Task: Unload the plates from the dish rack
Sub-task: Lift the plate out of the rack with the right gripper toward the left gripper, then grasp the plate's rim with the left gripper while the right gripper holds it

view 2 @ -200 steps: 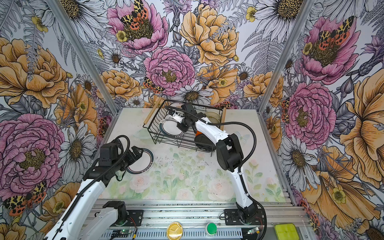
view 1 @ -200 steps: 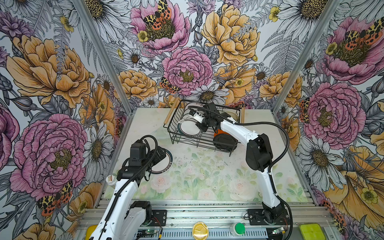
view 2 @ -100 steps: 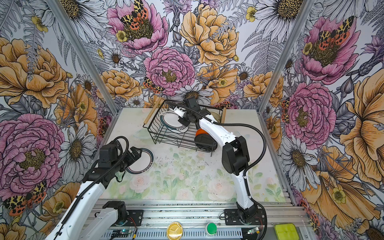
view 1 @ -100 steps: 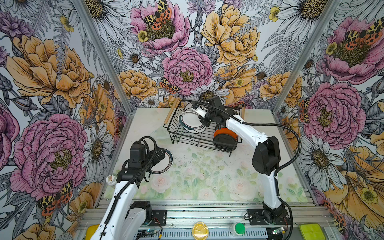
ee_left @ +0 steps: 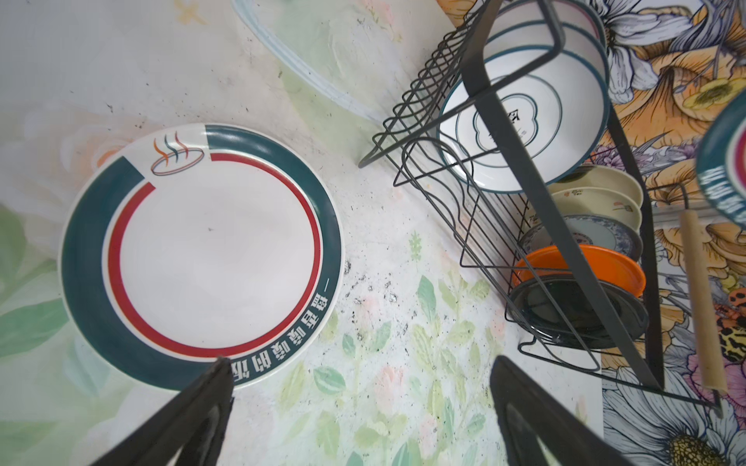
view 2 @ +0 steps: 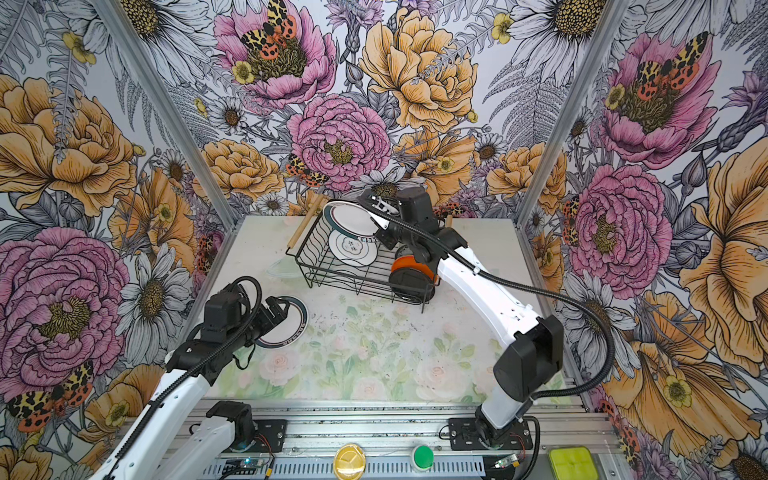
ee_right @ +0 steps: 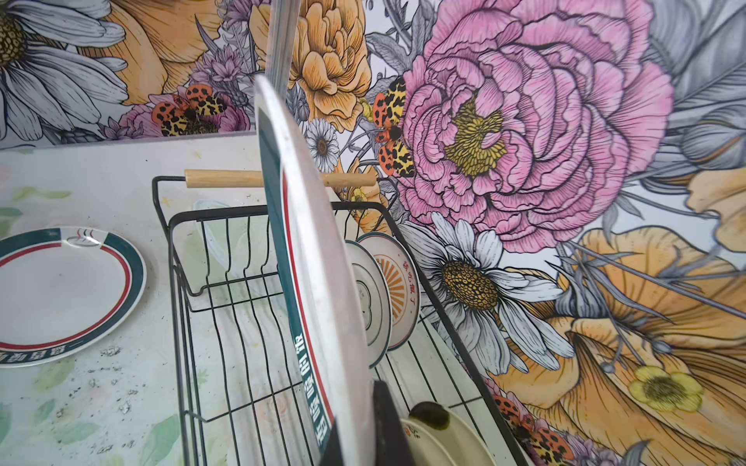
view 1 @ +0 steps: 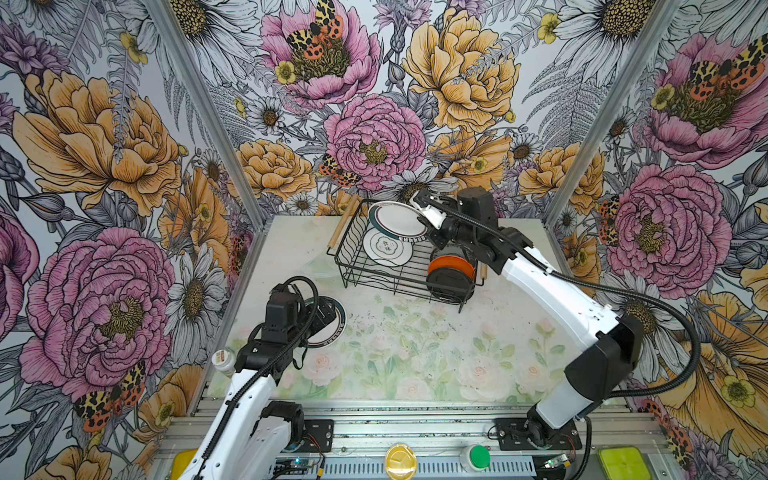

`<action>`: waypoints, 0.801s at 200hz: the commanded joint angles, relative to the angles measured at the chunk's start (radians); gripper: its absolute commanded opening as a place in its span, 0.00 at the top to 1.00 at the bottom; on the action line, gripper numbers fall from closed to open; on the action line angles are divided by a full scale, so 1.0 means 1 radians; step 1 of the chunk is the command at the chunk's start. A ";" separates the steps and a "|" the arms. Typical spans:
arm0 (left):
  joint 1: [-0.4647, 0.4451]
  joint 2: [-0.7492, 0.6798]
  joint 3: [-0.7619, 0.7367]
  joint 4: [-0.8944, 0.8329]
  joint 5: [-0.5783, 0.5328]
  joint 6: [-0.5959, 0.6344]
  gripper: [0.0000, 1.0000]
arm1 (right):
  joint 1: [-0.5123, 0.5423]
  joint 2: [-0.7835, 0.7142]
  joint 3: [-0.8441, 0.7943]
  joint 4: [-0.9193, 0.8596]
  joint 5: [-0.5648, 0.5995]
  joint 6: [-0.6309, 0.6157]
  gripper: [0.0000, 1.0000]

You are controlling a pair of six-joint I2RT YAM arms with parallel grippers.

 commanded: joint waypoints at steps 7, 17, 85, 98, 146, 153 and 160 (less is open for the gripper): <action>-0.081 0.030 0.026 0.017 -0.053 -0.004 0.01 | 0.001 -0.245 -0.197 0.172 0.039 0.144 1.00; -0.113 0.037 0.028 0.026 -0.059 -0.002 0.01 | 0.004 -0.328 -0.274 0.174 0.046 0.187 1.00; -0.308 0.000 -0.001 0.109 -0.111 -0.027 0.01 | 0.005 -0.797 -0.690 0.048 -0.024 0.645 1.00; -0.338 -0.008 -0.012 0.122 -0.112 -0.032 0.01 | 0.005 -0.879 -0.742 0.012 -0.017 0.773 1.00; -0.465 -0.027 -0.081 0.219 -0.117 -0.061 0.01 | 0.009 -0.948 -0.931 -0.030 -0.034 1.255 1.00; -0.486 -0.027 -0.093 0.240 -0.118 -0.066 0.01 | 0.015 -0.942 -0.961 -0.018 -0.036 1.299 1.00; -0.507 -0.027 -0.101 0.255 -0.122 -0.070 0.01 | 0.025 -0.941 -0.987 -0.008 -0.026 1.335 1.00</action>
